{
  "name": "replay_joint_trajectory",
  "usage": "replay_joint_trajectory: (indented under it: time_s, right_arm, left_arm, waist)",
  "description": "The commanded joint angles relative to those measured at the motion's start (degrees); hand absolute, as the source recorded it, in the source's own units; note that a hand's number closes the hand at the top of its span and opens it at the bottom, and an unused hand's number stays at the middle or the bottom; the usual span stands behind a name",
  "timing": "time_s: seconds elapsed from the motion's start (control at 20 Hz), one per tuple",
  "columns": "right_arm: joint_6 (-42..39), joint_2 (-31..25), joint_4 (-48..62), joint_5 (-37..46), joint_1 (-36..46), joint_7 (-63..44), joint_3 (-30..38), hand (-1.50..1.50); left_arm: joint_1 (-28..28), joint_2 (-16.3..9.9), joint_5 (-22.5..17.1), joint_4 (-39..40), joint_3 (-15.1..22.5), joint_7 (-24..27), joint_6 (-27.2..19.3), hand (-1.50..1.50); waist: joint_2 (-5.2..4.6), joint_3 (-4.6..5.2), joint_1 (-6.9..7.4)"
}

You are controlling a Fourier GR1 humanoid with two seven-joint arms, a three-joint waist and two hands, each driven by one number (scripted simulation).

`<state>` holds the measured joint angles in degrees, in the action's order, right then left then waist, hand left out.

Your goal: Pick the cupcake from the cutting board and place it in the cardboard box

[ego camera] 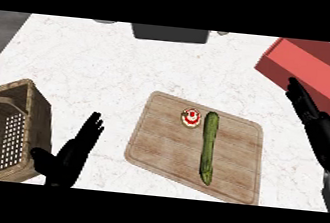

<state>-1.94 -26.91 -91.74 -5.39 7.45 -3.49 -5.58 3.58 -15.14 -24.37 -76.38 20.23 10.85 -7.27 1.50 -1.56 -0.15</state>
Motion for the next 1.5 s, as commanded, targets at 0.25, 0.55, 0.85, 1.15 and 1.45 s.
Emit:
replay_joint_trajectory:
  time_s: [0.25, 0.55, 0.85, 1.15, 1.45]
  right_arm:
    - [5.9, 0.6, -12.0, -3.2, 17.2, -4.2, 7.3, -1.5]
    - [1.9, -6.0, -7.9, 9.1, 11.5, 0.0, 4.0, -1.5]
    - [-1.6, -9.4, -10.5, 20.0, 13.0, 2.2, -4.6, -1.5]
    - [-13.4, -13.6, -10.8, 24.4, 20.0, -11.6, -12.1, -1.5]
    - [-24.9, -7.7, -14.1, 25.4, 28.4, -27.1, -21.7, -1.5]
  left_arm:
    - [-15.1, -15.8, 14.1, -7.4, -3.4, 1.9, -0.8, 0.0]
    - [-13.5, -15.6, 15.8, -13.0, -2.2, -2.3, 1.3, 0.0]
    - [-18.9, -14.1, 15.6, -8.9, -3.6, -4.3, 3.0, 0.0]
    - [-16.8, -14.6, 15.1, -11.7, -3.8, -5.0, 4.6, 0.0]
    - [-18.4, -13.0, 17.1, -10.3, -3.9, -5.1, 4.2, 0.0]
  waist:
    - [-0.17, 1.56, -0.58]
    - [-1.38, 1.52, 0.42]
    - [-1.46, 1.59, 0.02]
    - [-1.35, 1.71, 0.84]
    - [-1.34, 1.68, 0.64]
